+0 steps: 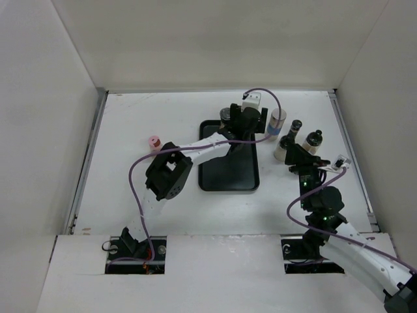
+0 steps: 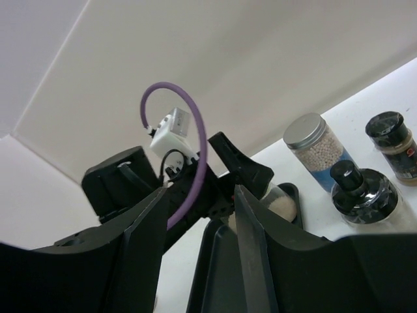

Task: Organize the condiment bottles

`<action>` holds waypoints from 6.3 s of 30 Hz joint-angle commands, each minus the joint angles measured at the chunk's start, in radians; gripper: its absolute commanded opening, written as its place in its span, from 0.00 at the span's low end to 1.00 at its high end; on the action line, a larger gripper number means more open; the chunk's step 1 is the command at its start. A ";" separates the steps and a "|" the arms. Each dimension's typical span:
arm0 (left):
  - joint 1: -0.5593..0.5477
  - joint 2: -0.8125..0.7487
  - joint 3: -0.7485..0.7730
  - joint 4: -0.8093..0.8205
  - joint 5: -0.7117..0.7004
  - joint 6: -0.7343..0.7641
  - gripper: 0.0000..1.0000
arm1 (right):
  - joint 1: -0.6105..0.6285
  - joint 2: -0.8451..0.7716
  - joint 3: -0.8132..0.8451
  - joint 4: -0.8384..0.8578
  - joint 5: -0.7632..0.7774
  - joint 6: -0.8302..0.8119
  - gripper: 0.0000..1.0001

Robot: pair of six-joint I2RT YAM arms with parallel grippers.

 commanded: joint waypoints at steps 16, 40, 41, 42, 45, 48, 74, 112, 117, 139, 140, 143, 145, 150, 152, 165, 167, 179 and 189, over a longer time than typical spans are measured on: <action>0.168 -0.775 -0.602 0.080 -0.048 -0.192 0.54 | 0.030 0.097 0.044 0.021 -0.024 -0.011 0.43; 0.547 -0.827 -1.009 0.051 -0.127 -0.316 0.57 | 0.081 0.345 0.142 0.025 -0.169 -0.020 0.69; 0.547 -0.824 -1.008 0.053 -0.128 -0.316 0.52 | 0.076 0.347 0.141 0.025 -0.170 -0.019 0.69; 0.544 -0.826 -1.008 0.053 -0.128 -0.315 0.47 | 0.075 0.347 0.141 0.025 -0.172 -0.017 0.69; 0.517 -0.873 -1.017 0.060 -0.133 -0.309 0.36 | 0.079 0.342 0.141 0.024 -0.175 -0.019 0.69; 0.452 -0.925 -0.987 0.051 -0.124 -0.301 0.34 | 0.070 0.351 0.141 0.027 -0.175 -0.016 0.69; 0.199 -0.353 -0.420 0.102 -0.079 -0.167 0.34 | 0.047 0.333 0.130 0.022 -0.186 -0.014 0.69; 0.210 -0.999 -1.101 0.335 -0.081 -0.304 0.77 | 0.023 0.426 0.353 -0.236 -0.242 -0.033 0.28; 0.260 -1.105 -1.316 0.303 -0.050 -0.410 0.69 | -0.071 0.574 0.564 -0.431 -0.190 -0.114 0.53; 0.336 -1.107 -1.546 0.547 0.139 -0.548 0.79 | -0.352 1.163 1.128 -0.824 -0.172 -0.273 0.96; 0.336 -1.100 -1.546 0.547 0.139 -0.549 0.79 | -0.353 1.174 1.128 -0.824 -0.172 -0.276 0.94; 0.339 -1.090 -1.543 0.547 0.146 -0.559 0.79 | -0.361 1.209 1.135 -0.818 -0.173 -0.280 0.91; 0.334 -1.084 -1.542 0.547 0.145 -0.560 0.79 | -0.361 1.226 1.136 -0.811 -0.185 -0.280 0.89; 0.337 -1.079 -1.542 0.556 0.148 -0.560 0.79 | -0.361 1.267 1.162 -0.792 -0.212 -0.287 0.84; 0.339 -1.091 -1.546 0.556 0.140 -0.560 0.79 | -0.358 1.279 1.167 -0.775 -0.213 -0.292 0.79; 0.345 -1.091 -1.546 0.556 0.146 -0.559 0.79 | -0.300 1.025 1.104 -0.653 -0.144 -0.330 0.53; 0.345 -1.090 -1.546 0.556 0.145 -0.560 0.79 | -0.269 0.953 1.066 -0.645 -0.140 -0.332 0.53; 0.355 -1.102 -1.554 0.556 0.137 -0.562 0.79 | -0.008 0.789 0.964 -0.630 -0.135 -0.312 0.52; 0.377 -1.119 -1.566 0.554 0.136 -0.565 0.79 | 0.086 1.054 0.998 -0.456 -0.178 -0.310 0.52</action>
